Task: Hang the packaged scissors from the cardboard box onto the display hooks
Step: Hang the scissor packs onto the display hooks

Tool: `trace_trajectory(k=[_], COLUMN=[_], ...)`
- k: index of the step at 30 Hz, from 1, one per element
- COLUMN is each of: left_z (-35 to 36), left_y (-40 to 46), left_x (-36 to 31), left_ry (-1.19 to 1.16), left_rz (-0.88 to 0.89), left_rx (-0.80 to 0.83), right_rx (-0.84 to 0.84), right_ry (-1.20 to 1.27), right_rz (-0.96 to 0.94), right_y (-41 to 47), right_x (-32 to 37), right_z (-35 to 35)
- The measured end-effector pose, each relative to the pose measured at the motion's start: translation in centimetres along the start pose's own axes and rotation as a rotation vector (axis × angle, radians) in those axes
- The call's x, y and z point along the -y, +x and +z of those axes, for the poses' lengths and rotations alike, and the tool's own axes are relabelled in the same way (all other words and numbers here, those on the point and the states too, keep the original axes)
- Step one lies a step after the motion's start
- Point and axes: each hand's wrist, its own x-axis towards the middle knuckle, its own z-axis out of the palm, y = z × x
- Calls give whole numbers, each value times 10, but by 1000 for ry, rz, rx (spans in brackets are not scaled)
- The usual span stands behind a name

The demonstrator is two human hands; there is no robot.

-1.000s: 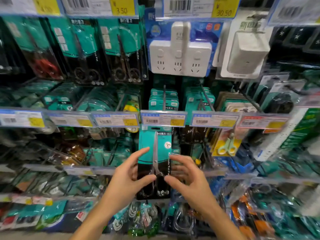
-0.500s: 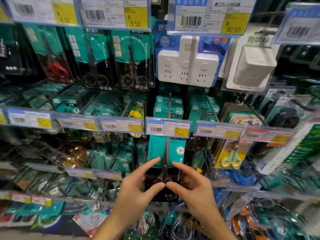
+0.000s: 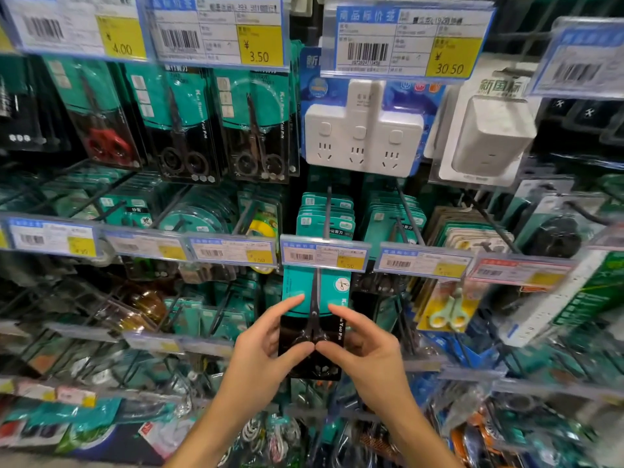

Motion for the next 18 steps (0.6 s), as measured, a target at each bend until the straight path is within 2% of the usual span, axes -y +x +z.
trace_trajectory(k=[6,11,15,18], left_z=[-3,-6,-7,-5], left_y=[2,6,0,3], left_x=[-8,-16,-26,-19], left_ry=[38,60,115,65], left_rz=[13,25,112,78], left_rx=[88,100,117,123], right_rx=[-15,-22,-68,-37], right_ry=[15,13,-19,-32], right_rz=[8,-9,-61,-42], right_y=[-3,-1,-8,-7], right_x=[2,3,6,4], right_z=[-3,-3,-7,-10])
